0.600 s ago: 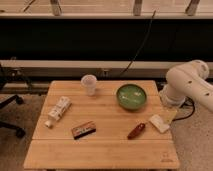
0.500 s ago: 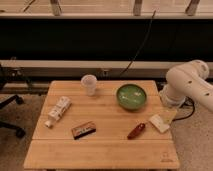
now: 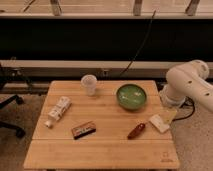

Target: Pick up the ceramic bowl

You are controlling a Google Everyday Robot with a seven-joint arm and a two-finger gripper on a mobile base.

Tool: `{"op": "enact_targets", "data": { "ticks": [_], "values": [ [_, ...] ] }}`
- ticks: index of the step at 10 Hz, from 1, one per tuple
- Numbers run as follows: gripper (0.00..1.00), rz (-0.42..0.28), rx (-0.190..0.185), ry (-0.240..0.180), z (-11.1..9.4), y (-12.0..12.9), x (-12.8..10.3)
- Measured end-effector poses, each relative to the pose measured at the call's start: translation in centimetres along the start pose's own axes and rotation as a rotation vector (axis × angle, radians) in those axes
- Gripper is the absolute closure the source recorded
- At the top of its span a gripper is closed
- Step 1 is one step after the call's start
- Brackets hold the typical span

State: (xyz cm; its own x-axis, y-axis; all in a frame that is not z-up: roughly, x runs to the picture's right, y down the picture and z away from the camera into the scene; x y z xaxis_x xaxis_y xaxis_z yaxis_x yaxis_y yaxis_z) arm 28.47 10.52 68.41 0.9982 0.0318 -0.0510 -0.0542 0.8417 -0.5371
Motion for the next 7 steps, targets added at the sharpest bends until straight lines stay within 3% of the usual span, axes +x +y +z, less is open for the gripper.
{"op": "enact_targets", "data": {
  "ticks": [5,7],
  "values": [
    [0.2,-0.005,0.004,0.001,0.1,-0.3,0.0],
    [0.2,-0.051,0.015,0.006,1.1,-2.5,-0.8]
  ]
}}
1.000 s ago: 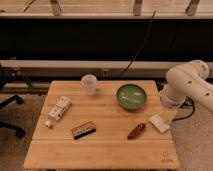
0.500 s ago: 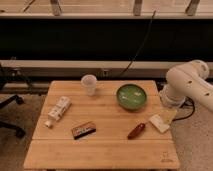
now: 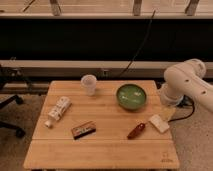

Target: Pick up the ceramic bowl

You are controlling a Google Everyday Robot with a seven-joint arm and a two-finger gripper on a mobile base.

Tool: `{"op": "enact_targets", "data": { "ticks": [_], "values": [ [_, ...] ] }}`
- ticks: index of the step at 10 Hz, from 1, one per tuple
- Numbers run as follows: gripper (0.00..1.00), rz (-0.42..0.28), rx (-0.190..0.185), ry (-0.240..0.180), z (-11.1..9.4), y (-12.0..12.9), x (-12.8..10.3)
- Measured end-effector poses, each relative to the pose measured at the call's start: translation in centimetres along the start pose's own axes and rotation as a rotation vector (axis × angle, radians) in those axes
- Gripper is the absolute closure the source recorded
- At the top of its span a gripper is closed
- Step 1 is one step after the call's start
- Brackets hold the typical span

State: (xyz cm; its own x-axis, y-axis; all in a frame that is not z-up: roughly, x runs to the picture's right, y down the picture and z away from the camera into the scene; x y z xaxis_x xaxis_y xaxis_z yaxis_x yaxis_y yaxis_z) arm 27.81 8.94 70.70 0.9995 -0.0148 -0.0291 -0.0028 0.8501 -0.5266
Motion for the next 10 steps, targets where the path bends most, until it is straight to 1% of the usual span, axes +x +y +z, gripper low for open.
{"op": "enact_targets", "data": {
  "ticks": [1,3,6,8,10],
  "values": [
    [0.2,-0.011,0.005,0.001,0.3,-0.8,-0.2],
    [0.2,-0.038,0.004,0.009,0.9,-1.1,-0.3],
    [0.2,-0.098,0.01,0.01,2.0,-2.4,-1.4],
    [0.2,-0.127,0.012,0.012,2.6,-2.9,-1.6],
    [0.2,-0.18,0.016,0.013,3.7,-4.2,-2.4]
  ]
}}
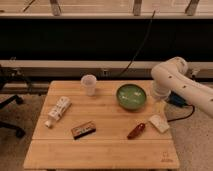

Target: Pick up the ceramic bowl

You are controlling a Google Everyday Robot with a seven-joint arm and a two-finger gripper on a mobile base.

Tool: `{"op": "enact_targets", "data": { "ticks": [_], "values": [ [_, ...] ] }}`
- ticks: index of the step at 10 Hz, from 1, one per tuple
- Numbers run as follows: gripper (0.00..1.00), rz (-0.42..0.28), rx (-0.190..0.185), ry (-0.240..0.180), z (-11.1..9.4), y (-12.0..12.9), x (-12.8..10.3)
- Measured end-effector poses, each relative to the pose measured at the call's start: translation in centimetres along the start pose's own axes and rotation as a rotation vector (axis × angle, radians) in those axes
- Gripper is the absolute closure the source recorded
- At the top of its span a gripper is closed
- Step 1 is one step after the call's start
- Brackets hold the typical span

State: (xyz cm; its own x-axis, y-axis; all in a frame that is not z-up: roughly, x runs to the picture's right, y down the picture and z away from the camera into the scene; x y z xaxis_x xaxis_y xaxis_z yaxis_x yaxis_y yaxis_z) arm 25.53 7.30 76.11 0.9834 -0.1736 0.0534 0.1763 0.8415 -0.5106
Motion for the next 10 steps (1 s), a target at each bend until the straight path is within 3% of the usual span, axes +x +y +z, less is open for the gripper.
{"op": "enact_targets", "data": {
  "ticks": [10],
  "values": [
    [0.2,-0.143,0.031,-0.004,3.8,-2.9,0.3]
  ]
}}
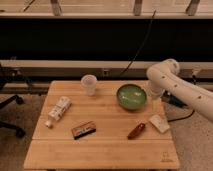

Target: Pick up the ceramic bowl

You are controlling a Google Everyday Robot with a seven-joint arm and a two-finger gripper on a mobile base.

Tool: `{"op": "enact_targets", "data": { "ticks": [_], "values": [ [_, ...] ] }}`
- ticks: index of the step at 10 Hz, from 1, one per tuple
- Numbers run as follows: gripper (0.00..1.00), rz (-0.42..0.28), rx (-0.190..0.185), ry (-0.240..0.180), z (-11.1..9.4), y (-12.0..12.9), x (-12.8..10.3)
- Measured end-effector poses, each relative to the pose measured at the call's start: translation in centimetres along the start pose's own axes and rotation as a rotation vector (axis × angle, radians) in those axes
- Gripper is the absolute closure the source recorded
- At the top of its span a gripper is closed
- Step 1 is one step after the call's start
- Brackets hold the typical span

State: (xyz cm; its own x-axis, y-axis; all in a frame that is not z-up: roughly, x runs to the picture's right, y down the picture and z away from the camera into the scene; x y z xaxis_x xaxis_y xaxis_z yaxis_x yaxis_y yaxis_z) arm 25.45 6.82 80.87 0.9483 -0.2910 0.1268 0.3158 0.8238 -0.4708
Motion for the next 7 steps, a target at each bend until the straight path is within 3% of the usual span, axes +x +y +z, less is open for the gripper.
{"op": "enact_targets", "data": {
  "ticks": [7],
  "values": [
    [0.2,-0.081,0.029,0.02,2.2,-1.8,0.1]
  ]
}}
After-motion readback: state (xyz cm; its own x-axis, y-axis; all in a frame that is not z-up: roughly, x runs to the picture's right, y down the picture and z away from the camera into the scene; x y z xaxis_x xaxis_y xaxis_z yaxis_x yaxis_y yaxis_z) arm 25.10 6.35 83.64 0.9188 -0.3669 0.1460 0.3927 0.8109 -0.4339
